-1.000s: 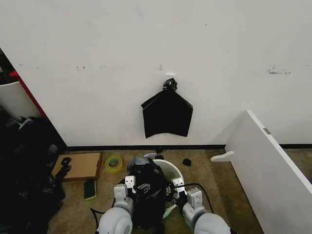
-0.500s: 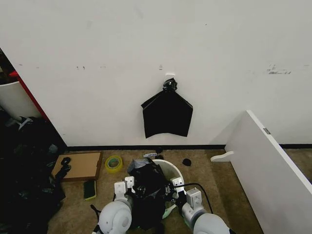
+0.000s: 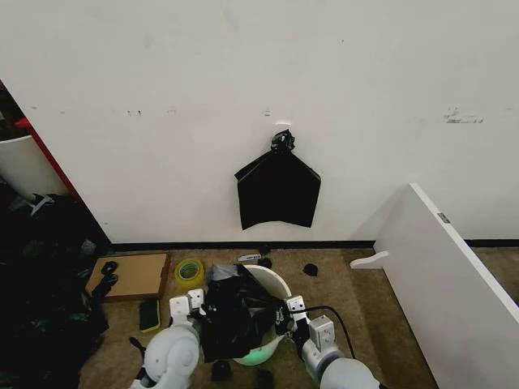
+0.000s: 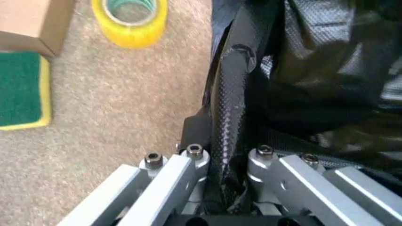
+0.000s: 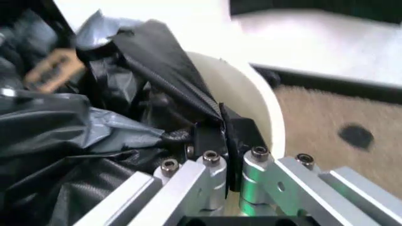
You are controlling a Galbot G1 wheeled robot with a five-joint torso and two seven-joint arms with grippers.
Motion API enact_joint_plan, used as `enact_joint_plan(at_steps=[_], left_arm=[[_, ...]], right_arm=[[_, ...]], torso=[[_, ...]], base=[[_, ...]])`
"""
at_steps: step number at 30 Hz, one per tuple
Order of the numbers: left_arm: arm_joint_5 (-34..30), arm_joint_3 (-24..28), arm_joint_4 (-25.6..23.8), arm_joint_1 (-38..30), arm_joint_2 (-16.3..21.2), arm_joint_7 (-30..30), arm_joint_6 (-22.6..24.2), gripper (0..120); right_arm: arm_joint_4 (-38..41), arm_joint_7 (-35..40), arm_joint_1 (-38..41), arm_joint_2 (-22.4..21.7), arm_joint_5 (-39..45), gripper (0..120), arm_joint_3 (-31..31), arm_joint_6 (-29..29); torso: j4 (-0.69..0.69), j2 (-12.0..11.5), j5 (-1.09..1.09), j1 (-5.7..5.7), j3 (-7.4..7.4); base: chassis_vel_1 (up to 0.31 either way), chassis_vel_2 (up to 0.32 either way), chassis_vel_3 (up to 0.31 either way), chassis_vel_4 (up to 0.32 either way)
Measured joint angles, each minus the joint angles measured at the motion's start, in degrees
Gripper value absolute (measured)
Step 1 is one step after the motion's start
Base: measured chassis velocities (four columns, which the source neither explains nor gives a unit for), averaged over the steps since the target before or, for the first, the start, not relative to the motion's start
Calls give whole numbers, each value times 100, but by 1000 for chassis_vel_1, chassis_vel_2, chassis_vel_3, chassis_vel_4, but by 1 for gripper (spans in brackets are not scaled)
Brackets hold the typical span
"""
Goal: Place the garbage bag over the trash bin.
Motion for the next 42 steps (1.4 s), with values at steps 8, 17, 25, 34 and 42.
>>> enact_joint_plan(at_steps=[8, 17, 25, 34, 42], left_arm=[[737, -313, -278, 464, 141, 919, -482, 4], [1972, -663, -739, 1140, 287, 1656, -1168, 4], [2426, -942, -1116, 1400, 377, 2224, -1862, 4], [1889, -973, -1564, 1253, 363, 2538, -1853, 4], [943, -1038, -1920, 989, 455, 2471, -1381, 4]], right_arm=[[9, -913, 34, 39, -267, 0, 103, 1148], [-383, -947, 368, 258, 26, 0, 584, 1463], [-398, -593, 307, 143, 660, 0, 930, 746], [-437, -784, 147, 49, 1185, 0, 1037, 562], [-446, -1042, 52, 19, 1278, 0, 984, 641]], torso=[[0, 0, -1, 0, -1], [0, 0, -1, 0, -1], [0, 0, 1, 0, -1], [0, 0, 1, 0, 0], [-1, 0, 1, 0, 0]], base=[[0, 0, 0, 0], [0, 0, 0, 0], [0, 0, 0, 0], [0, 0, 0, 0], [0, 0, 0, 0]])
